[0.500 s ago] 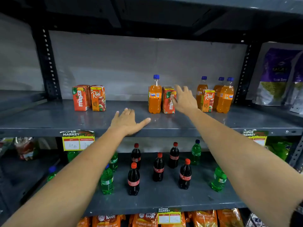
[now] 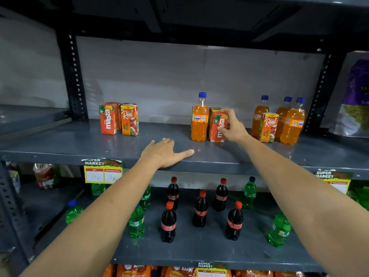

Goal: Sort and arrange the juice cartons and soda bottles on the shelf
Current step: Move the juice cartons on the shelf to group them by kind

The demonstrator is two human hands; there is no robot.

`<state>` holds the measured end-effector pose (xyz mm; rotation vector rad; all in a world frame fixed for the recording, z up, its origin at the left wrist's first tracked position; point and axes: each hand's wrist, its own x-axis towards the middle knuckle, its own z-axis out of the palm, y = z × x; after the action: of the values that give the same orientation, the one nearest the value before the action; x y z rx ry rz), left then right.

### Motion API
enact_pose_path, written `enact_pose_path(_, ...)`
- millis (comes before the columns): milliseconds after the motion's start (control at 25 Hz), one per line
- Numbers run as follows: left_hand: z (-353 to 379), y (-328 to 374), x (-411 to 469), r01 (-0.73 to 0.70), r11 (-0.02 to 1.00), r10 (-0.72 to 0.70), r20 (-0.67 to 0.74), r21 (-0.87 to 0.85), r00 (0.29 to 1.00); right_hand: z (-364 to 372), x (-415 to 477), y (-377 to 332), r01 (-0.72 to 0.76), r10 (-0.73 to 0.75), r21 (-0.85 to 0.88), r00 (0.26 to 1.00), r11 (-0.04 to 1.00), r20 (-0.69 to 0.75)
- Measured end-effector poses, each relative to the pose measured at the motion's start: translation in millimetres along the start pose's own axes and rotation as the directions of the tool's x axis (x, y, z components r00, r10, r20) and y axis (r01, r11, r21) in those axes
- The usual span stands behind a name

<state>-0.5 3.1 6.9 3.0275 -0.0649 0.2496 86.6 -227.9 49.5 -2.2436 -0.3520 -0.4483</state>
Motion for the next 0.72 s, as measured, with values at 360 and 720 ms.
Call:
enact_pose_path(360,-7.6,-52.3,-30.2,-0.032,0.995,0.041,-0.100,0.092,0.994,15.6,-32.5,-49.3,0.191,-0.239,0.176,0.919,0.966,0.314)
enact_pose_path(720,-11.3,-165.1,-55.9,-0.008,0.972,0.078,-0.287,0.236,0.955,130.1,1.4,-139.6,0.195,-0.180,-0.062,0.964,0.979,0.195)
